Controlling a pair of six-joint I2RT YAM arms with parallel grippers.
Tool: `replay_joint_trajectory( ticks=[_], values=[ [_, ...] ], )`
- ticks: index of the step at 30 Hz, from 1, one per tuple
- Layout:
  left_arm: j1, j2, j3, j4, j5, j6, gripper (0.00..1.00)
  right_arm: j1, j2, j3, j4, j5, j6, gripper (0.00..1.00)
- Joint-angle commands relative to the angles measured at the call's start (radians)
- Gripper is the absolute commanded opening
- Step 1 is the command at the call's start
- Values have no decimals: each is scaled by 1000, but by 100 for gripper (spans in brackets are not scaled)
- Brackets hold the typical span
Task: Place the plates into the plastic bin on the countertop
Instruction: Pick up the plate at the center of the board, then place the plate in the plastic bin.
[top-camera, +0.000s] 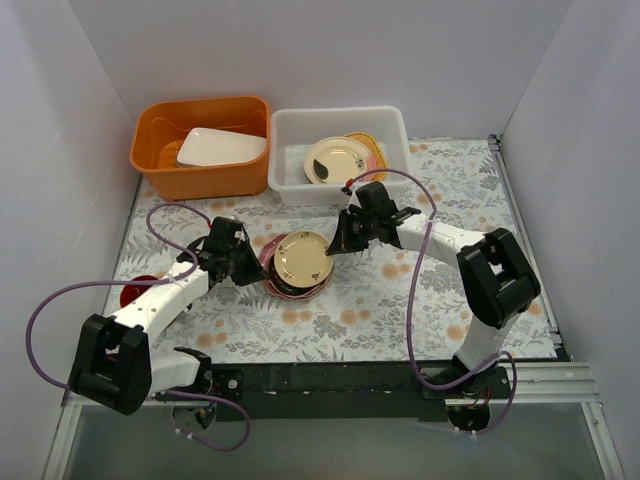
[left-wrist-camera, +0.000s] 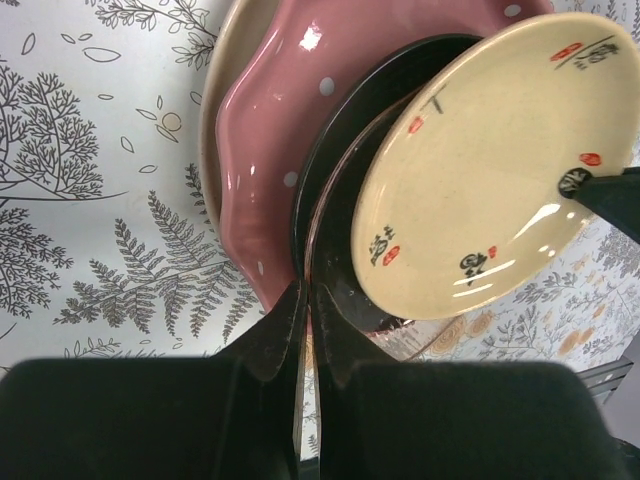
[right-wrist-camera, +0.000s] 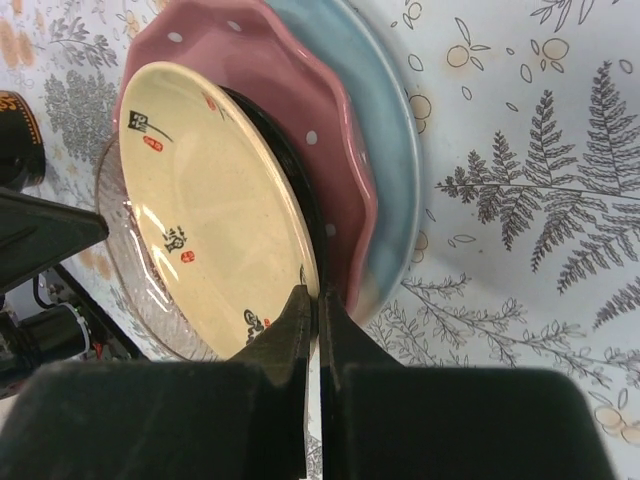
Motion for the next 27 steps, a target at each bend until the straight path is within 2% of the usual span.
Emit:
replay_joint_trajectory(
  ticks=[1,8,16,18,19,20,22,23,27],
  values=[
    [-5,-26,-7,-29,-10,12,0,0,-99,26,-15,31,-16,1],
    [-5,-37,-8,-32,-7,12,0,-10,-221,26,-32,54,-18,1],
    [-5,-41,19,-41,-10,9,0,-20,-284,-6,-44,36,-8,1],
    [-5,-46,31,-49,-12,11,9,-20,-295,-16,-43,35,-5,1],
    [-5,-49,35,-50,-13,11,17,-20,-303,-16,-44,37,-5,1],
    [-5,-52,41,-52,-12,12,30,-20,-306,-16,-47,39,-7,1],
    [-5,-64,44,-53,-9,12,47,-23,-317,-13,-58,43,-7,1],
    [-5,-70,47,-53,-1,15,58,-23,-321,-13,-60,45,-7,1],
    [-5,-96,61,-61,7,18,88,-26,-346,-23,-69,48,-5,1]
  ],
)
